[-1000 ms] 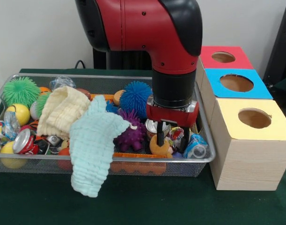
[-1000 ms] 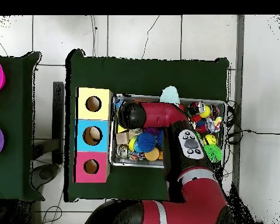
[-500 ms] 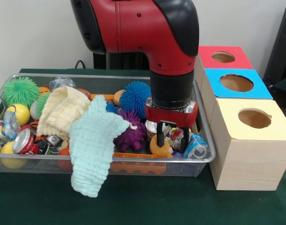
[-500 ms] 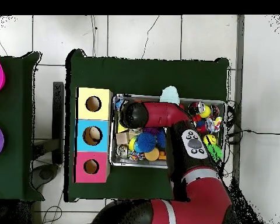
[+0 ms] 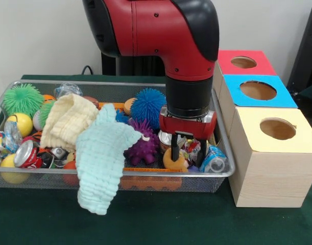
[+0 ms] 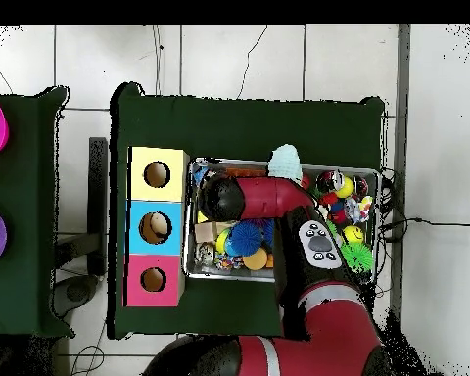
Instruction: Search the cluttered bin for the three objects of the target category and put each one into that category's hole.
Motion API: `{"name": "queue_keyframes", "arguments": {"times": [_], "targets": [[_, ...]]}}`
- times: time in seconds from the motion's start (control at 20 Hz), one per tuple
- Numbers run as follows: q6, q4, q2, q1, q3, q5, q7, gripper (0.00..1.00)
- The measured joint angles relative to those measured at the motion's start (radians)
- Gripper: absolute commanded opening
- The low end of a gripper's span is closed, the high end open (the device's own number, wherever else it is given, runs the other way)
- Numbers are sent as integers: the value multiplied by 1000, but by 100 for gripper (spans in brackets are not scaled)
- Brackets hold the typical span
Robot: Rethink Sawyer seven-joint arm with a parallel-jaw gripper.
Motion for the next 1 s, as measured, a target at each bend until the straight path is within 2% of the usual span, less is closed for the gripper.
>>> {"name": "queue_keyframes", "arguments": {"times": [0.75,1.0], "targets": [[-33,28,-9,9,-17,26,0,100],[-33,36,-22,99,-119,113,32,100]]}}
